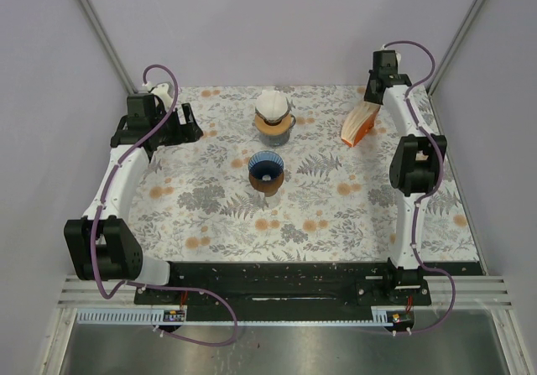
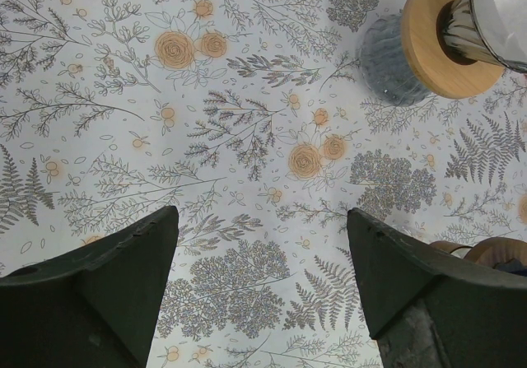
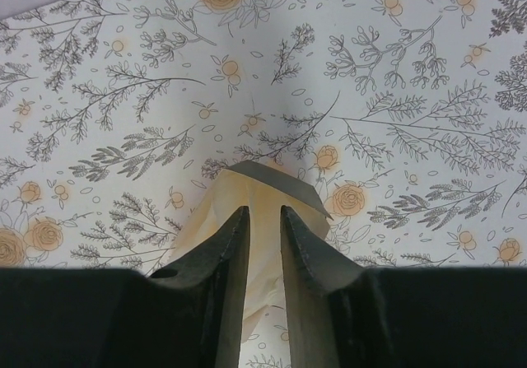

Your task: Place the coffee filter in the dripper

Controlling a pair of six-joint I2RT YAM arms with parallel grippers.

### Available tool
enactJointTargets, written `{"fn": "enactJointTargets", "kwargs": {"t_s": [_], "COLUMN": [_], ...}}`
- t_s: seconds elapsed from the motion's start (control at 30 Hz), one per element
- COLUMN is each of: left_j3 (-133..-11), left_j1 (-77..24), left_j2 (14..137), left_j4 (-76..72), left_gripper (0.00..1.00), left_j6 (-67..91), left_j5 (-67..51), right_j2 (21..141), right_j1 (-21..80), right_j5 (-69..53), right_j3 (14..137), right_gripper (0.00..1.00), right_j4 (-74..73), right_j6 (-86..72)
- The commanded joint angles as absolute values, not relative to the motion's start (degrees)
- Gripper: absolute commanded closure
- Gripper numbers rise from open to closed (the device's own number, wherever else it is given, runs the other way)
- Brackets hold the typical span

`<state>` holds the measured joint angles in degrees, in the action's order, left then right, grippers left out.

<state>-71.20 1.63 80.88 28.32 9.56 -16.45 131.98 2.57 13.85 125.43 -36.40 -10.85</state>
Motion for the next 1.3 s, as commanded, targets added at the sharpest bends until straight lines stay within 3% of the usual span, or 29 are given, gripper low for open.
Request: {"fn": "enactJointTargets", "kwargs": {"t_s": [0.0,0.33,0.6,0.93,1.27], "left_j3": [-71.5,-71.6,-71.5,-71.6,-71.7], "left_j1": [2.1,2.2,2.5,2.5,2.7], "left_j2": [81.0,81.2,81.0,81.0,81.0], "left_j4": [25.1,25.1,25.1,25.2,25.1], "left_gripper": [0.14,0.14,0.14,0.14,0.14], "left_j6": [10.4,10.4,10.4,10.4,10.5], "left_j5": [-17.9,-17.9,-17.8,-18.2,-18.2], "right_j2": [133.0,135.4,135.7,137.5,136.4], "right_j1": [2.5,2.5,2.5,2.5,2.5], "right_j5": [12.3,11.2,10.9,9.9,10.0], "right_j3": [128.6,131.5,131.8,133.9,133.9], "right_gripper": [0.69,0.70,0.83,0.76,0.98], "right_j4": [-37.2,-38.9,-39.1,-41.4,-41.5], "right_j6": [-10.5,-10.0,-10.0,-10.1,-9.8]}}
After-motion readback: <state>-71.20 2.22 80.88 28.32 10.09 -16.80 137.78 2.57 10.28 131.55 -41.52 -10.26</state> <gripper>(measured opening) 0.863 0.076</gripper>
